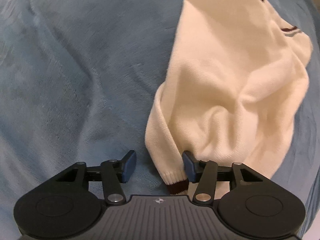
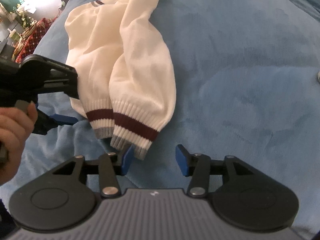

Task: Fold clothes
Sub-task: 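Lay the vest down on the duvet and open both grippers, then grasp the ribbed hem of the vest with both grippers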

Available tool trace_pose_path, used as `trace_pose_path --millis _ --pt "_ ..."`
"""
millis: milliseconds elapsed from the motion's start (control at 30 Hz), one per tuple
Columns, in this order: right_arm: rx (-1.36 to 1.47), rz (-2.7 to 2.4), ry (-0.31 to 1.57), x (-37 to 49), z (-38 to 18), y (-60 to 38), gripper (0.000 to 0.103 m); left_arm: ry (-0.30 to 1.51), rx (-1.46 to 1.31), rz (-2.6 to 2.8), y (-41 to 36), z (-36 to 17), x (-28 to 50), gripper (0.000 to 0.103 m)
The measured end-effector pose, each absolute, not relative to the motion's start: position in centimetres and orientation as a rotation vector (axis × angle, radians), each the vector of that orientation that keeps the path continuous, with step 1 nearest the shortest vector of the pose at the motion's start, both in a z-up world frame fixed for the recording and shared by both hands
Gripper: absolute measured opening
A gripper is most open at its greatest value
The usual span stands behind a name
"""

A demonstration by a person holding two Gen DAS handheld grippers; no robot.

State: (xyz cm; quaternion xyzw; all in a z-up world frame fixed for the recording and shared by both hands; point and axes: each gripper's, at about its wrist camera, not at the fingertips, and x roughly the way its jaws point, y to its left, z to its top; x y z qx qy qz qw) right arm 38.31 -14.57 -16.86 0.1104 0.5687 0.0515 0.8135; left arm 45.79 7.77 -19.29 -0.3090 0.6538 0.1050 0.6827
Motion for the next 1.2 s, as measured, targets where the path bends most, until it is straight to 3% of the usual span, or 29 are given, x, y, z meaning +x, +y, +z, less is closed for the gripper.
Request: trace_pose_path --millis 33,67,533,800,933,1033,1200 --pt "0.234 0.11 1.215 38.2 -16.9 -14.6 0.052 1.47 -0.69 0.249 7.8 -19.3 45.7 0.02" --pt "0.232 0.109 1.217 38.2 -16.9 -14.6 0.052 1.468 -0.682 0.252 7.8 -19.2 45.5 0.007" --pt "0.241 0.106 1.202 38.5 -16.1 -15.1 0.053 1.336 -0.426 0.27 11.7 -14.3 42.8 0.006" --pt "0.242 0.1 1.209 38.9 -16.7 -15.0 0.053 1.35 -0.473 0.302 14.2 -15.7 42.5 0.006" --pt "0.229 0.1 1.21 39.0 -16.6 -14.7 0.053 1.38 -0.395 0.276 12.9 -16.4 42.5 0.013" --pt "0.226 0.101 1.21 39.1 -16.6 -14.7 0.053 1.409 -0.405 0.236 12.7 -17.0 42.4 0.029" --pt "0.298 0.11 1.24 39.3 -17.0 -15.2 0.052 1.407 -0.456 0.221 13.5 -16.9 42.0 0.03"
